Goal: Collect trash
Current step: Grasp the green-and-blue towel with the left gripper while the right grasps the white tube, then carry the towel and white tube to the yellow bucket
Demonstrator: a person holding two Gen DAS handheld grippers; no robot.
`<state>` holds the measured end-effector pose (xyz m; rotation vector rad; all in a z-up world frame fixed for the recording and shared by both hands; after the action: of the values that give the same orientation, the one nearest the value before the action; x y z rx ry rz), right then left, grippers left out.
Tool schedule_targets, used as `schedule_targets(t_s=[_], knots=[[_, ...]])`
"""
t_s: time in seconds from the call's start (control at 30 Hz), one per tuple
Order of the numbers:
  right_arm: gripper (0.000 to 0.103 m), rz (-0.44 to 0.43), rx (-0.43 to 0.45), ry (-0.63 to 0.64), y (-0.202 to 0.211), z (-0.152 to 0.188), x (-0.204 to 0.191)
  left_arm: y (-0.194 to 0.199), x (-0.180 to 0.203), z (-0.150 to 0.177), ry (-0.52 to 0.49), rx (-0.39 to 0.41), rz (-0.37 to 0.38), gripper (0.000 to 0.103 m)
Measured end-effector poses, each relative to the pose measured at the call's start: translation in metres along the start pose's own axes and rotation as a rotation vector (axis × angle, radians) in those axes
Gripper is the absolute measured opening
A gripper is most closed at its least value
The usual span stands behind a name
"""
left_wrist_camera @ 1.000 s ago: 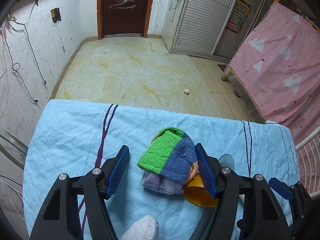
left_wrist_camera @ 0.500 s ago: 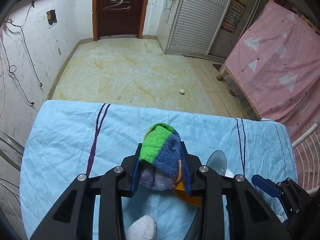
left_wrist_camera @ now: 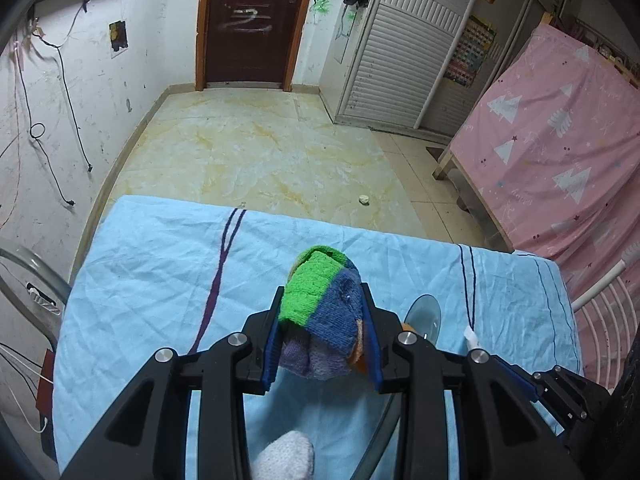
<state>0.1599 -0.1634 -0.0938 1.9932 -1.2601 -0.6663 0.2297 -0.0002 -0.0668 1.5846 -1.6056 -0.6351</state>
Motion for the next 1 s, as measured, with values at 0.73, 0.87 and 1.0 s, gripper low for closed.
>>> schedule_targets(t_s=[0.73,0.87,1.0], knots=[[0.02,-0.007,0.141,-0.118,0.077,0.027,0.042,0.088,0.051,0.015,-0.064,0.111,0.02,0.025],[0.02,0.0,0.164,-0.157,0.09,0.038,0.062,0.098,0.084,0.022,-0.11,0.119,0.037,0.025],[0.02,0.013,0.189,-0.205,0.105,0.053,0.086,0.104,0.117,0.03,-0.161,0.122,0.057,0.025]])
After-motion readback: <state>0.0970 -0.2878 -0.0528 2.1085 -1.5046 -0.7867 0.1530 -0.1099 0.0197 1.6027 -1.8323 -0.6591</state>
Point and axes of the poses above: each gripper's, at about its wrist camera, not at the fingertips, and y roughly against the way its jaws point, x to its right, z to its underside, the point moved 5 cm from there along -y, roughly the way its jaws point, and after that the axes turned 3 degrees about -z, right-handed, at the moved point
